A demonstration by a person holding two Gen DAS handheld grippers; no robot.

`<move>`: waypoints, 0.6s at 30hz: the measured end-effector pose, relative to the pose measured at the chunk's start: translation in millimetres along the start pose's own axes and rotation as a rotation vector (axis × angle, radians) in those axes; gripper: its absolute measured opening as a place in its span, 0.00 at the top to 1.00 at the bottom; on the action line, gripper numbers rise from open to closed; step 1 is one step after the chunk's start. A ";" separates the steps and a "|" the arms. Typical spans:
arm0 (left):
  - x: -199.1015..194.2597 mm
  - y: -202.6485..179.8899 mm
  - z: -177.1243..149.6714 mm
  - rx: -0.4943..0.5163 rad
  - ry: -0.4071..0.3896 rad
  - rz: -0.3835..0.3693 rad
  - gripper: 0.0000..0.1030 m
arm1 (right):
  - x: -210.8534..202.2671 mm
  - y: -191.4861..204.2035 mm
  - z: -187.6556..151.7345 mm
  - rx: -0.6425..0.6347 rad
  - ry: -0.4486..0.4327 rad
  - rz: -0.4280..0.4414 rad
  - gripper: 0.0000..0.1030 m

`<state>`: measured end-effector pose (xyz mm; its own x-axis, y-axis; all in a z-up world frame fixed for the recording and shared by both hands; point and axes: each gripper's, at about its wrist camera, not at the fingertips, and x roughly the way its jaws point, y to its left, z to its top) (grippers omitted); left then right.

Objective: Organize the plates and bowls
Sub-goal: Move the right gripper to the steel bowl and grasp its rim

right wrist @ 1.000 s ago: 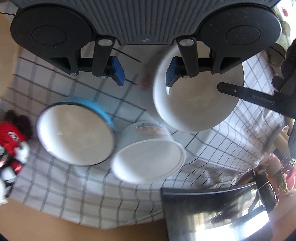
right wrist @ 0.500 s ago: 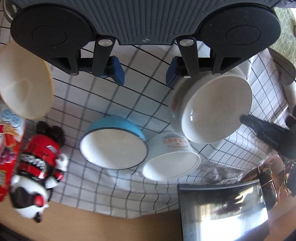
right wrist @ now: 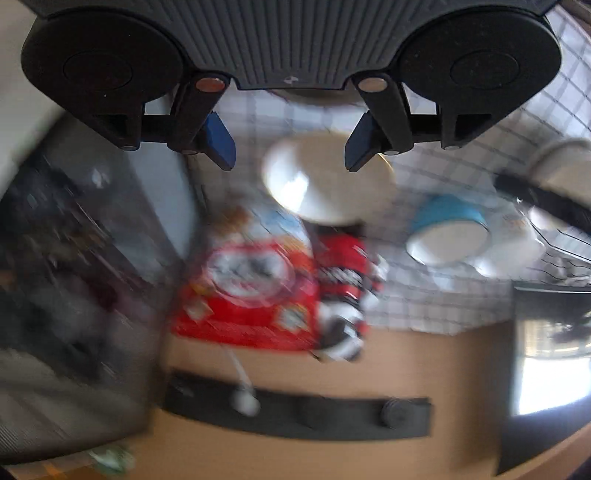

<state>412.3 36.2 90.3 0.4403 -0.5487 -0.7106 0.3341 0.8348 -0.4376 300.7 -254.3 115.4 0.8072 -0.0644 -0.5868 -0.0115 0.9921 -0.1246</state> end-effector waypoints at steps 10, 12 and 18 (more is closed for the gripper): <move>79.2 -42.7 -35.2 -0.021 0.142 0.074 0.75 | 11.2 -50.0 -62.4 0.110 0.164 0.020 0.36; 84.6 -43.3 -37.9 -0.039 0.171 0.054 0.75 | 16.7 -53.6 -68.4 0.130 0.173 0.045 0.36; 110.8 -50.9 -53.8 -0.070 0.224 0.064 0.75 | 39.8 -63.0 -85.1 0.208 0.245 0.127 0.36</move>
<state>399.2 -64.7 4.2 0.2604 -0.4779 -0.8390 0.2500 0.8727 -0.4195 283.4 -328.5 31.8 0.6410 0.0622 -0.7650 0.0383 0.9929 0.1128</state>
